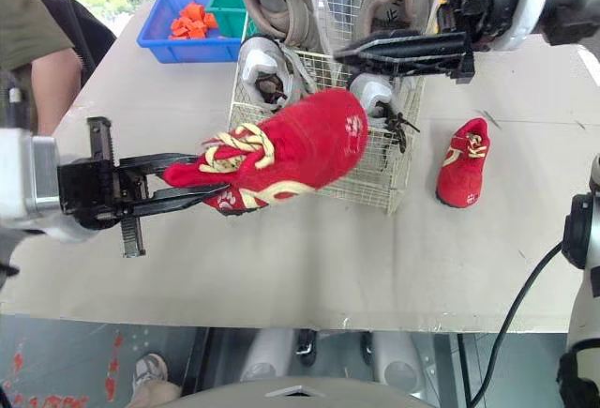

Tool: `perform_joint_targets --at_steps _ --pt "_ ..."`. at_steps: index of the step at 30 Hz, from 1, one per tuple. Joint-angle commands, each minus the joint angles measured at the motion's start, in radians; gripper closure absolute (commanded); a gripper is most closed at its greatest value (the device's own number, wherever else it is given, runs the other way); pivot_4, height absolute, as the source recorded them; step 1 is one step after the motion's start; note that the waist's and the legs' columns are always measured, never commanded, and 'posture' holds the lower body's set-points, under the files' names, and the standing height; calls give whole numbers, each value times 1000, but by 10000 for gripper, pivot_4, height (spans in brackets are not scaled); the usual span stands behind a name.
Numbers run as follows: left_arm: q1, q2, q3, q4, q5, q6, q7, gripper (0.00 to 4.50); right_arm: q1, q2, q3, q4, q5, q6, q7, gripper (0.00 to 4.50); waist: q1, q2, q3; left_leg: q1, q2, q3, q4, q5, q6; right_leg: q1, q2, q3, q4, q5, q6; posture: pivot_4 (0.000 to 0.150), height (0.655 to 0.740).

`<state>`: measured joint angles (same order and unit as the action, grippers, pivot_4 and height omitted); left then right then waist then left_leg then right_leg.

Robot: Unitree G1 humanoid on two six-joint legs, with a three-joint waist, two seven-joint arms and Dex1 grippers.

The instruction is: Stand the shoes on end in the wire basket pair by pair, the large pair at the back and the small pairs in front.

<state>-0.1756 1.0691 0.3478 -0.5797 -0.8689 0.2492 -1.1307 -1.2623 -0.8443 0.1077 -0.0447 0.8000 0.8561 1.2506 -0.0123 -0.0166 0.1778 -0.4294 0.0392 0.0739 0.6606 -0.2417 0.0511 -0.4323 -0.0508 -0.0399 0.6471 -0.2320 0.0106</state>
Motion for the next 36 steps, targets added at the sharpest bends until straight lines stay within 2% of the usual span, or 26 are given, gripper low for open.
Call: perform_joint_targets --at_steps 1,9,16,17,18,19,21,22,23,25,26,27,28,29,30,32,35,36 --pt "-132 19 -125 94 88 -67 -167 40962 -81 11 133 6 -71 69 88 0 -4 0 0 0 0 1 0 0 0 -1 2 -1 0 1 2 1500 7400" --pt "-416 -54 -337 324 287 -204 -387 40962 -143 123 341 30 -142 211 182 0 3 -1 1 -5 1 4 8 0 0 -7 8 1 11 1 4 1500 7400" --pt "-503 -109 -381 396 368 -286 -447 40962 -134 195 453 48 -204 305 170 0 2 -1 1 -5 1 4 10 0 0 -7 8 1 14 1 4 1500 7400" --pt "-510 -117 -382 400 376 -297 -447 40962 -132 203 460 54 -217 310 156 5280 2 -1 1 -5 1 4 10 0 0 -7 8 1 14 1 4 1500 7400" --pt "-513 -121 -382 404 382 -304 -450 40962 -131 211 467 62 -231 312 145 7019 2 -1 1 -5 1 4 10 0 0 -7 8 1 15 1 4 1500 7400" --pt "-516 -126 -381 408 392 -320 -451 40962 -126 210 473 65 -241 311 146 11612 2 -1 1 -5 1 4 11 0 0 -7 8 1 15 1 4 1500 7400" --pt "-520 -133 -378 412 405 -338 -451 40962 -120 207 478 66 -252 310 153 16403 2 -1 1 -5 1 4 11 0 0 -8 8 1 16 1 4 1500 7400" --pt "-520 -135 -376 415 409 -346 -450 40962 -118 209 479 64 -257 312 153 22020 2 -1 1 -5 1 4 11 0 0 -8 8 1 16 1 4 1500 7400" --pt "-521 -137 -374 418 414 -353 -450 40962 -114 208 478 60 -258 313 155 24988 2 -1 1 -5 1 4 11 0 0 -8 8 1 16 1 4 1500 7400" --pt "-524 -144 -366 427 425 -377 -444 40962 -101 204 473 45 -260 311 160 34156 2 -1 1 -5 1 4 11 0 0 -8 8 1 16 1 4 1500 7400" --pt "-522 -141 -358 425 415 -350 -433 40962 -95 203 465 41 -258 312 160 36264 2 -1 1 -5 1 4 11 0 0 -8 8 1 16 1 4 1500 7400" --pt "-506 -132 -334 419 393 -326 -422 40962 -82 200 444 35 -249 314 157 42426 2 -1 1 -5 1 4 11 0 0 -8 8 1 16 1 5 1500 7400" --pt "-494 -125 -316 413 377 -307 -416 31114 -72 198 428 30 -242 316 155 45000 2 -1 1 -5 1 4 11 0 0 -8 8 1 16 1 5 1500 7400" --pt "-474 -121 -289 402 355 -271 -388 27783 -59 195 402 24 -229 320 154 45000 2 -1 1 -5 1 4 11 0 0 -8 8 1 16 1 5 1500 7400" --pt "-451 -121 -244 372 307 -185 -317 21571 -41 192 363 16 -205 335 148 45000 1 -1 1 -5 2 4 11 0 0 -8 8 1 16 1 5 1500 7400" --pt "-388 -112 -149 311 203 7 -168 13435 -2 188 281 -9 -156 378 123 45000 0 -1 1 -5 2 4 11 0 0 -8 8 1 16 1 5 1500 7400" --pt "-229 -103 49 222 -42 314 66 794 85 208 120 -62 -72 451 42 45000 -6 -2 1 -5 3 3 11 3 -4 -8 3 5 16 1 5 1500 7400" --pt "-179 -113 113 200 -130 398 160 794 118 218 71 -86 -50 462 11 45000 -6 -2 1 -4 4 3 11 3 -4 -8 3 5 16 1 5 1500 7400"
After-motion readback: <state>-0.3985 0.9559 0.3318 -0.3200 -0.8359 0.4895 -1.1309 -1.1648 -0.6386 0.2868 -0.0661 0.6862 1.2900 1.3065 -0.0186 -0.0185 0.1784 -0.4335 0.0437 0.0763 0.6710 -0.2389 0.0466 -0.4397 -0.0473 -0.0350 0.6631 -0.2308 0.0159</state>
